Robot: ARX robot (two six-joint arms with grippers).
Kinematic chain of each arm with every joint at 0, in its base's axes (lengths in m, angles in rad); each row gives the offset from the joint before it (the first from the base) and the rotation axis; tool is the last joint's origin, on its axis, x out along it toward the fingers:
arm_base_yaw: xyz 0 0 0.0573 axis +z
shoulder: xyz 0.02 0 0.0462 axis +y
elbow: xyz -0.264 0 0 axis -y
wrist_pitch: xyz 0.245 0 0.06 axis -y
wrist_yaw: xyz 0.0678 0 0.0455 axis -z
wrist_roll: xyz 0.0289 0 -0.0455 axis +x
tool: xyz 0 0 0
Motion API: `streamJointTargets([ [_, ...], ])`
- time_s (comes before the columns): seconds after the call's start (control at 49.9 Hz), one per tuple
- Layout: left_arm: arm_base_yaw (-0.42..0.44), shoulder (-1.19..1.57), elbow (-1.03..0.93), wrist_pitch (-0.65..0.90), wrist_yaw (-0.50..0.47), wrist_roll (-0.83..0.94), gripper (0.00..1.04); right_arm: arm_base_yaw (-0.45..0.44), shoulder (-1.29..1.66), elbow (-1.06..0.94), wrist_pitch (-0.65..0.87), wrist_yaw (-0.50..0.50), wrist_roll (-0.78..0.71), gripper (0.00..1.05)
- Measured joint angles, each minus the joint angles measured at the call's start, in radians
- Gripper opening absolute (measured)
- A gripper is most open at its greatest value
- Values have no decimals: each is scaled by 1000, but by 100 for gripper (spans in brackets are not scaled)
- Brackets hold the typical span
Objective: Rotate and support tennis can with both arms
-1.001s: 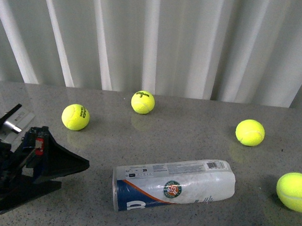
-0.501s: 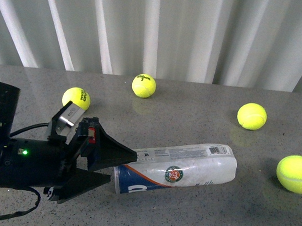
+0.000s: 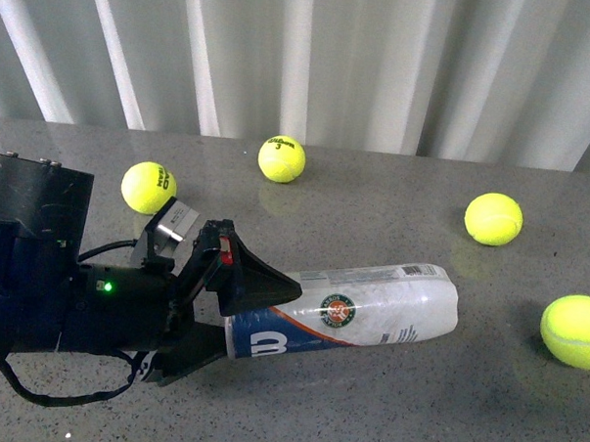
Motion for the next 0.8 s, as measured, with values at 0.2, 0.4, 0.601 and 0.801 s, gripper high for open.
streamJointTargets([
  [0.2,-19,18,7,3,-35,-24,62,0,0,0,0,0,0,98],
  [0.4,-32,20,-17,105,-27,-98,26,0,0,0,0,0,0,98],
  [0.601,-34,-87,-59,134,-16,-195,4,0,0,0,0,0,0,98],
  [0.801,-15,-422,122,-475,-34,-1,4,0,0,0,0,0,0,98],
])
